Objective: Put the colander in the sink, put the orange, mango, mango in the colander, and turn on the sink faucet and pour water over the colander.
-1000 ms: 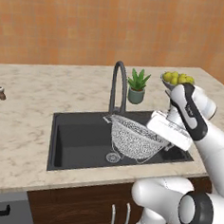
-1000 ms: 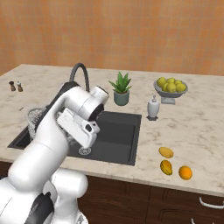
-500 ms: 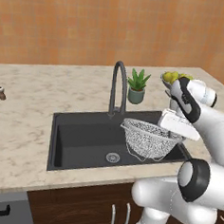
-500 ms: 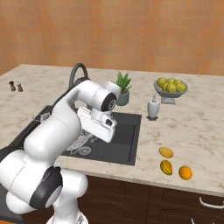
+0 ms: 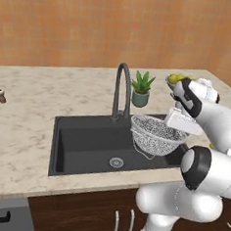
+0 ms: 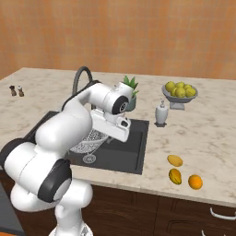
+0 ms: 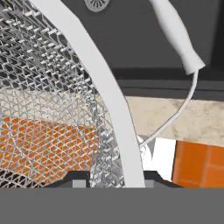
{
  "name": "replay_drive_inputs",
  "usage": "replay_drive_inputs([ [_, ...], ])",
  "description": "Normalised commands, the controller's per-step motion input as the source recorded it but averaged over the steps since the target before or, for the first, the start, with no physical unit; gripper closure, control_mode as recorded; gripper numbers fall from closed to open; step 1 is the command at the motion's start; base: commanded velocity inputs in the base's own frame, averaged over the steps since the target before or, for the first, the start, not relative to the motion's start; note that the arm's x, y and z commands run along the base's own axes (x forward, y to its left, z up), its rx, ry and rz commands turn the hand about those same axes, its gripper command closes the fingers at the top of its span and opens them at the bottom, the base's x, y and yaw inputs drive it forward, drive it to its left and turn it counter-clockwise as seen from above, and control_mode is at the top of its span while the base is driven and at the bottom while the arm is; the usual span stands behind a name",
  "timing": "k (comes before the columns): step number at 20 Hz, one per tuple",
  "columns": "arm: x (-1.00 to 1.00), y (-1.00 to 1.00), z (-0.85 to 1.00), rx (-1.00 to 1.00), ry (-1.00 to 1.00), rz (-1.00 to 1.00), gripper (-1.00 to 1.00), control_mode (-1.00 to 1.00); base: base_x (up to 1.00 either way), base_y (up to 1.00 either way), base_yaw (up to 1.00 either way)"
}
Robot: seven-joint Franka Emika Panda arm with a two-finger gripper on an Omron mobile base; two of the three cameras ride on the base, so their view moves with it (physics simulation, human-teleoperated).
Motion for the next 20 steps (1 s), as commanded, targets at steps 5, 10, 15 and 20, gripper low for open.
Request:
replay_drive_inputs([
  [5,0.53,-0.03,-0.14,0.0,-0.09,0.16,1.0,-1.0,0.0,0.0,0.0],
  [10,0.37,0.0,-0.22,-0.1,0.0,0.08,1.0,-1.0,0.0,0.0,0.0],
  [15,0.27,-0.15,-0.16,-0.12,0.0,0.02,1.0,-1.0,0.0,0.0,0.0],
  [20,0.17,-0.12,-0.33,-0.05,0.0,-0.05,1.0,-1.0,0.0,0.0,0.0],
])
